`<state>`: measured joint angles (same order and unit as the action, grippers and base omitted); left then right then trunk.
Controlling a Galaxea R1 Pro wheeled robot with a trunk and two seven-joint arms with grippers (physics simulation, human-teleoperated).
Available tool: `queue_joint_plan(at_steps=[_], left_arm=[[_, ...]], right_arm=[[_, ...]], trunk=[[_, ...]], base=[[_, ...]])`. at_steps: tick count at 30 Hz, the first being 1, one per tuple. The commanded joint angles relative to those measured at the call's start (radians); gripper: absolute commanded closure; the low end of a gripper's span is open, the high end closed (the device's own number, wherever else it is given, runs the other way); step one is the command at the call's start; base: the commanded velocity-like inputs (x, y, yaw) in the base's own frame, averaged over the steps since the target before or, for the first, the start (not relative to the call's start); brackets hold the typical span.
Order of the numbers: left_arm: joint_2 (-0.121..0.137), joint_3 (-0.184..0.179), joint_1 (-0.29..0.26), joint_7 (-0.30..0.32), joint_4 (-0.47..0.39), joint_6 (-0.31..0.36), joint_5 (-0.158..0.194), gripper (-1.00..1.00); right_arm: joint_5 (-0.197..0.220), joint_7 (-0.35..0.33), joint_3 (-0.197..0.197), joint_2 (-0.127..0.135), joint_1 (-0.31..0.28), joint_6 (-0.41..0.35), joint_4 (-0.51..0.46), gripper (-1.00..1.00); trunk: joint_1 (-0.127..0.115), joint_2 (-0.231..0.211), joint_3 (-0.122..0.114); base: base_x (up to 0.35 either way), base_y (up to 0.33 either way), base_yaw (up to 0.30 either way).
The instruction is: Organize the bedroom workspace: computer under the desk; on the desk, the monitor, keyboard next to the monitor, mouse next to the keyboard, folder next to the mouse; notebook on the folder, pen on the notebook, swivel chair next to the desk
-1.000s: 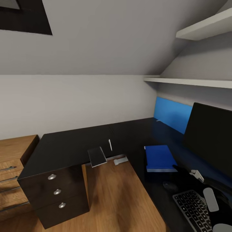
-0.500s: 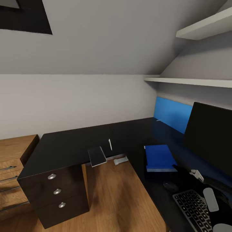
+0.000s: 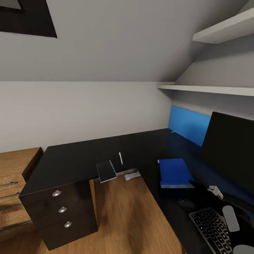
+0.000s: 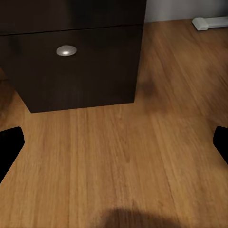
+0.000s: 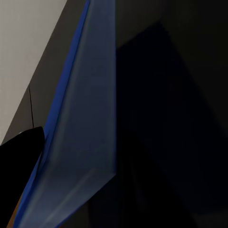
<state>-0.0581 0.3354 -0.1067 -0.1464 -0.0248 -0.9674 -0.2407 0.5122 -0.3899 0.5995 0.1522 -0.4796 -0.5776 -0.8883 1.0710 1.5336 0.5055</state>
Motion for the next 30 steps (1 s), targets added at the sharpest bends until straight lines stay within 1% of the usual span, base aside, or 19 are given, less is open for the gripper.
queue_joint_plan(at_steps=[1, 11, 30], left_arm=[[0.0, 0.002, -0.001, -0.01, 0.0, -0.002, -0.011, -1.0], [0.001, 0.002, -0.001, -0.009, 0.0, -0.002, -0.011, -1.0], [0.001, 0.001, -0.001, -0.007, 0.0, -0.003, -0.013, -1.0]], right_arm=[[-0.037, 0.023, 0.002, 0.0, -0.001, 0.0, 0.012, 1.0], [-0.037, 0.023, 0.002, 0.0, -0.001, 0.002, 0.012, 1.0], [-0.037, 0.023, 0.002, 0.0, -0.001, 0.004, 0.012, 1.0]], trunk=[[0.0, 0.0, 0.001], [0.0, 0.0, 0.001], [0.0, 0.0, 0.001]], base=[[0.0, 0.0, 0.0], [-0.073, -0.044, 0.0], [-0.003, -0.002, 0.0]])
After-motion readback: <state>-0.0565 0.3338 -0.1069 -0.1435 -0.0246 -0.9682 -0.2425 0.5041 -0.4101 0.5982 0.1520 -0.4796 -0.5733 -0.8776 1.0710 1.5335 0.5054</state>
